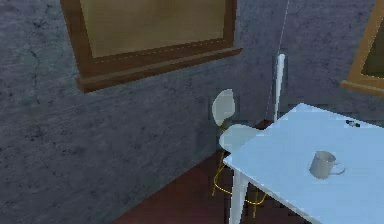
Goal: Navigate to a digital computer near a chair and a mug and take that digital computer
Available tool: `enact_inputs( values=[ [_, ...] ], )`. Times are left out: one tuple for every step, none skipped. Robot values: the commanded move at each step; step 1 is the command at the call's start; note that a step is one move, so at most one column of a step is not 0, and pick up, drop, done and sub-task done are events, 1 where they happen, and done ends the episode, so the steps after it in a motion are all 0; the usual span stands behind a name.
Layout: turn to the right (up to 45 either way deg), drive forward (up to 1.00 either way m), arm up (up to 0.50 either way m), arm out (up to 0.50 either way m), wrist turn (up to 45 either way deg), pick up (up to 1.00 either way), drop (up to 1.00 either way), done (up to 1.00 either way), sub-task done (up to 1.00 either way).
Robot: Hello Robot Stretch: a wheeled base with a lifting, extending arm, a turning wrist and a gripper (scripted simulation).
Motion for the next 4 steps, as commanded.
enact_inputs(
  values=[
    [3.0, 0.0, 0.0, 0.0, 0.0, 0.0, 0.0, 0.0, 0.0],
    [0.0, 0.25, 0.0, 0.0, 0.0, 0.0, 0.0, 0.0, 0.0],
    [12.0, 0.0, 0.0, 0.0, 0.0, 0.0, 0.0, 0.0, 0.0],
    [0.0, 0.1, 0.0, 0.0, 0.0, 0.0, 0.0, 0.0, 0.0]
  ],
)
